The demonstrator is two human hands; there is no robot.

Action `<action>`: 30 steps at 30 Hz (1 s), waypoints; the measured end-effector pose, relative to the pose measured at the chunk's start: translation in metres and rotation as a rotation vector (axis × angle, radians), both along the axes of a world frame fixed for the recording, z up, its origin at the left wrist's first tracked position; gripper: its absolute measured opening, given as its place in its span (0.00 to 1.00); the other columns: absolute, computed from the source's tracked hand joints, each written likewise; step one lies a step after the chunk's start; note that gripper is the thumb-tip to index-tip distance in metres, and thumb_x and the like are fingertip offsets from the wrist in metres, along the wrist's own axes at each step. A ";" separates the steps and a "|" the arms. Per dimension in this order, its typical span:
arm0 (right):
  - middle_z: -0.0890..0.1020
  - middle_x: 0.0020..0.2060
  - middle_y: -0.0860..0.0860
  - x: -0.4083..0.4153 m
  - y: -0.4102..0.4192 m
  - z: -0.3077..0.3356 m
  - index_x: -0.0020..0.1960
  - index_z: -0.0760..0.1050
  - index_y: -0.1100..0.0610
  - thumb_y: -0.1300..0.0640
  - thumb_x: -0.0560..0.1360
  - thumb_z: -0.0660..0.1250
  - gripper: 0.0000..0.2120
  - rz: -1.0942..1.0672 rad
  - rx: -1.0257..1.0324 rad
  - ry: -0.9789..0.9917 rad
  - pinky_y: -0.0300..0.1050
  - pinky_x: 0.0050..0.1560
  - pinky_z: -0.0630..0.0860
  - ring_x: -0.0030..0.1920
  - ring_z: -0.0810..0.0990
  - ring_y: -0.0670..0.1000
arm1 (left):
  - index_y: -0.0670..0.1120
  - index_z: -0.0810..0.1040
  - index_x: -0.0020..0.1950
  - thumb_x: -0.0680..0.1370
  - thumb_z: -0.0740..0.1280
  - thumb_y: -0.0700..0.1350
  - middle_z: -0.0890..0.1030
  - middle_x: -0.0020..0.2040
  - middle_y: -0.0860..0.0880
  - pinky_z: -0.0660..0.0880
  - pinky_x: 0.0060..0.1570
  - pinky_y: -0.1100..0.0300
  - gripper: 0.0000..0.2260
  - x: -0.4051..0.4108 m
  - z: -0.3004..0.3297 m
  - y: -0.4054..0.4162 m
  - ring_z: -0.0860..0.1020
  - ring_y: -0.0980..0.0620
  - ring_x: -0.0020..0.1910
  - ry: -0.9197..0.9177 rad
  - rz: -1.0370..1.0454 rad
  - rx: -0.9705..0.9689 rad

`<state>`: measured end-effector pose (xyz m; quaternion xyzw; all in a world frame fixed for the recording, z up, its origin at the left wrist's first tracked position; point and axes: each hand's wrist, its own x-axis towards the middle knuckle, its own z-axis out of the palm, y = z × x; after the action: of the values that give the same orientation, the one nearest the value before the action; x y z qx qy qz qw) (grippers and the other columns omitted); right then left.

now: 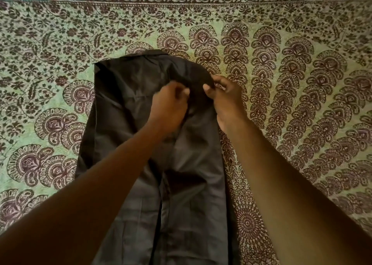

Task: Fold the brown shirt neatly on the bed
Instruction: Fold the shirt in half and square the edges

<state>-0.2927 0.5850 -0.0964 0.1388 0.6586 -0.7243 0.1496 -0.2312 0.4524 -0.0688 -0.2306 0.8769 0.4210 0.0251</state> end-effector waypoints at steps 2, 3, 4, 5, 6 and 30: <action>0.88 0.44 0.52 0.010 0.002 -0.001 0.55 0.80 0.54 0.72 0.74 0.73 0.17 0.011 0.040 0.082 0.42 0.45 0.84 0.45 0.88 0.47 | 0.44 0.82 0.61 0.82 0.68 0.55 0.85 0.55 0.44 0.80 0.52 0.54 0.16 -0.032 -0.001 0.004 0.83 0.45 0.54 -0.009 0.105 0.203; 0.88 0.45 0.53 0.016 0.003 -0.002 0.57 0.79 0.56 0.72 0.73 0.74 0.18 -0.001 0.073 0.113 0.43 0.46 0.84 0.46 0.88 0.48 | 0.42 0.81 0.61 0.80 0.71 0.54 0.85 0.54 0.42 0.83 0.50 0.49 0.18 -0.043 -0.004 0.006 0.84 0.44 0.54 -0.028 0.164 0.319; 0.88 0.45 0.54 0.022 0.004 -0.004 0.60 0.78 0.58 0.72 0.72 0.75 0.19 -0.022 0.121 0.141 0.43 0.47 0.84 0.46 0.88 0.47 | 0.41 0.81 0.61 0.77 0.75 0.52 0.85 0.54 0.41 0.84 0.48 0.48 0.18 -0.052 -0.009 0.006 0.85 0.43 0.54 -0.038 0.216 0.400; 0.87 0.44 0.53 0.030 0.005 -0.005 0.62 0.77 0.59 0.70 0.72 0.76 0.21 -0.046 0.181 0.167 0.41 0.46 0.83 0.44 0.87 0.45 | 0.40 0.81 0.61 0.75 0.78 0.48 0.85 0.54 0.41 0.84 0.48 0.50 0.19 -0.058 -0.013 0.007 0.85 0.43 0.53 -0.040 0.244 0.422; 0.86 0.40 0.48 0.037 0.008 -0.007 0.63 0.77 0.59 0.68 0.71 0.78 0.22 -0.067 0.258 0.188 0.37 0.43 0.81 0.40 0.85 0.40 | 0.41 0.82 0.60 0.73 0.79 0.46 0.85 0.53 0.42 0.84 0.49 0.50 0.18 -0.064 -0.019 0.006 0.85 0.43 0.53 -0.036 0.258 0.404; 0.77 0.60 0.60 0.118 0.037 -0.021 0.67 0.77 0.60 0.54 0.79 0.73 0.19 0.254 1.006 0.550 0.52 0.53 0.81 0.60 0.80 0.58 | 0.47 0.74 0.68 0.79 0.71 0.46 0.78 0.61 0.44 0.72 0.54 0.60 0.18 -0.043 -0.029 0.008 0.78 0.49 0.55 0.113 -0.182 -0.131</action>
<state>-0.1744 0.6218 -0.1175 -0.0803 0.9475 -0.3084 -0.0255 -0.2742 0.4608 -0.0975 -0.1273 0.9198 0.3712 -0.0014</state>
